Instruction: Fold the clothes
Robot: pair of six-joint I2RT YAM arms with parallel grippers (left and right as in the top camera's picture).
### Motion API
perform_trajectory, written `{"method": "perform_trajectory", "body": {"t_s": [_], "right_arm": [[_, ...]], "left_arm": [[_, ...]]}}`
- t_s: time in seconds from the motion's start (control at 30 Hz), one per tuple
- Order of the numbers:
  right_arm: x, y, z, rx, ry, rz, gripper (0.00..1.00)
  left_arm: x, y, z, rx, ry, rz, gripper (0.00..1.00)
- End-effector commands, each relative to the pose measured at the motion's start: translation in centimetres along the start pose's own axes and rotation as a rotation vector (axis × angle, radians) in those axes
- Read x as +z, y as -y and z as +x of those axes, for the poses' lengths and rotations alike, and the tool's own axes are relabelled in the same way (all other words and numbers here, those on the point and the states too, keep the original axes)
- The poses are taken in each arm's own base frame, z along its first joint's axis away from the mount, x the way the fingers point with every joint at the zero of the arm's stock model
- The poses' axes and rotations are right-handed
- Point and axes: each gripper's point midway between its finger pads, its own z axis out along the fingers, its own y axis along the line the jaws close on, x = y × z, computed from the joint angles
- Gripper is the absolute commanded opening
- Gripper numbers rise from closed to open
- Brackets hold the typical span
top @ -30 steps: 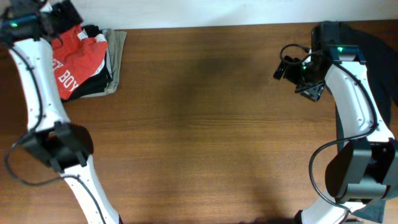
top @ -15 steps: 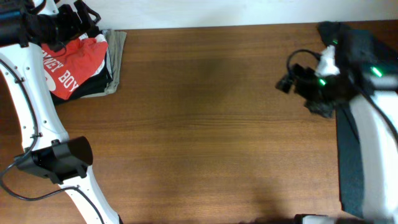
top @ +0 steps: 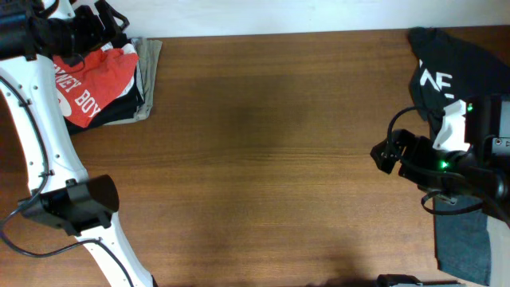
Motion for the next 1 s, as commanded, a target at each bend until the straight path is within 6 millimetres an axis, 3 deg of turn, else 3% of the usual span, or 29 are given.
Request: {"method": "perform_trajectory", "body": {"t_s": [0.0,0.1,0.17,0.53,0.7,0.83,0.97], "right_arm": [[-0.1,0.6,-0.6,-0.039,0.034,0.037,0.99],[0.4,0.9,-2.2,-0.067,0.139,0.038,0.99],[1.8,0.4,-2.4,-0.142,0.258,-0.026,0.99],[13.7,3.2,2.9,-0.441,0.721,-0.315,0.99],[15.4,4.2,3.9,-0.493,0.87,-0.357,0.99],[15.4,6.6,2.9,-0.419,0.915,-0.224,0.99],[14.0,6.4,2.5,-0.486,0.992,-0.198,0.99]], "left_arm": [[0.6,-0.2,0.2,-0.002,-0.015,0.01,0.99],[0.6,-0.2,0.2,-0.002,-0.015,0.01,0.99],[0.6,-0.2,0.2,-0.002,-0.015,0.01,0.99],[0.6,-0.2,0.2,-0.002,-0.015,0.01,0.99],[0.6,-0.2,0.2,-0.002,-0.015,0.01,0.99],[0.6,-0.2,0.2,-0.002,-0.015,0.01,0.99],[0.6,-0.2,0.2,-0.002,-0.015,0.01,0.99]]}}
